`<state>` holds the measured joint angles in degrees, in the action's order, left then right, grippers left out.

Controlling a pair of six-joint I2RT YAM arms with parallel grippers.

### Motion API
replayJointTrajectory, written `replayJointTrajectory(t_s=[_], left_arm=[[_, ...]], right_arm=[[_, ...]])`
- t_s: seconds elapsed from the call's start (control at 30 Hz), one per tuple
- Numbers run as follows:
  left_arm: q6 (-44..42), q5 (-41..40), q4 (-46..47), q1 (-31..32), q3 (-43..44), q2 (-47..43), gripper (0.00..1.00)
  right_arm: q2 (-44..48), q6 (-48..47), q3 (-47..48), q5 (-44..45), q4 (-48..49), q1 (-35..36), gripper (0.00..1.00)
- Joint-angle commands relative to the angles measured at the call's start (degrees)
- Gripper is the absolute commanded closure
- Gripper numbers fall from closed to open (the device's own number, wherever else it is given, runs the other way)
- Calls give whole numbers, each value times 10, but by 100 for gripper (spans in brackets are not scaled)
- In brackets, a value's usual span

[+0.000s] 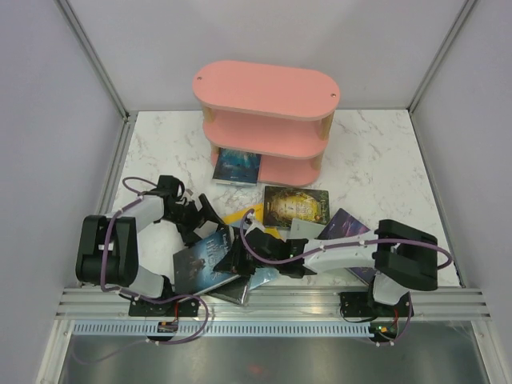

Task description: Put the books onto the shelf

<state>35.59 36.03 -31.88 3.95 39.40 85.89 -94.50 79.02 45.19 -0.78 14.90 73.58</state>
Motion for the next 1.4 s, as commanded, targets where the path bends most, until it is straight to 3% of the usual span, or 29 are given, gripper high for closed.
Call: replayJointTrajectory(t_s=[0.0,0.03,0.07,0.2,0.3,0.43,0.47,0.6,0.63,0.73,0.97,1.03,1.1,1.37], left_arm=[[-35,-17,-56,-11,16,-62,0],[-53,-26,-70,-15,43,-76,0],[-63,-39,-81,-16,60,-85,0],[-125,-89,-114,-24,137,-125,0],[-157,-58,-106,-38,158,-149,0],[-173,91,-37,-60,126,-199,0],[-164,161,14,-59,114,-208,0],[-99,292,151,-59,44,-244,0],[-67,314,178,-55,21,-245,0],[-2,371,284,-21,-10,-262,0],[11,371,308,-3,-5,-270,1],[14,388,313,-3,-5,-262,5],[18,405,316,4,-10,-263,18],[-14,375,280,76,-20,-263,31]], right_arm=[[62,-47,1,104,-132,3,91],[73,-70,3,108,-160,2,99],[84,-86,14,112,-179,1,100],[167,-177,45,99,-242,-4,100],[246,-229,54,70,-264,-18,100],[353,-264,48,-16,-273,-78,100],[373,-269,48,-39,-277,-96,100],[442,-277,48,-177,-283,-217,100],[440,-277,49,-239,-283,-234,100],[412,-280,63,-302,-283,-257,100],[348,-293,116,-341,-279,-259,100],[342,-295,126,-346,-278,-263,100],[332,-299,130,-353,-278,-272,100],[310,-301,148,-390,-264,-311,100]])
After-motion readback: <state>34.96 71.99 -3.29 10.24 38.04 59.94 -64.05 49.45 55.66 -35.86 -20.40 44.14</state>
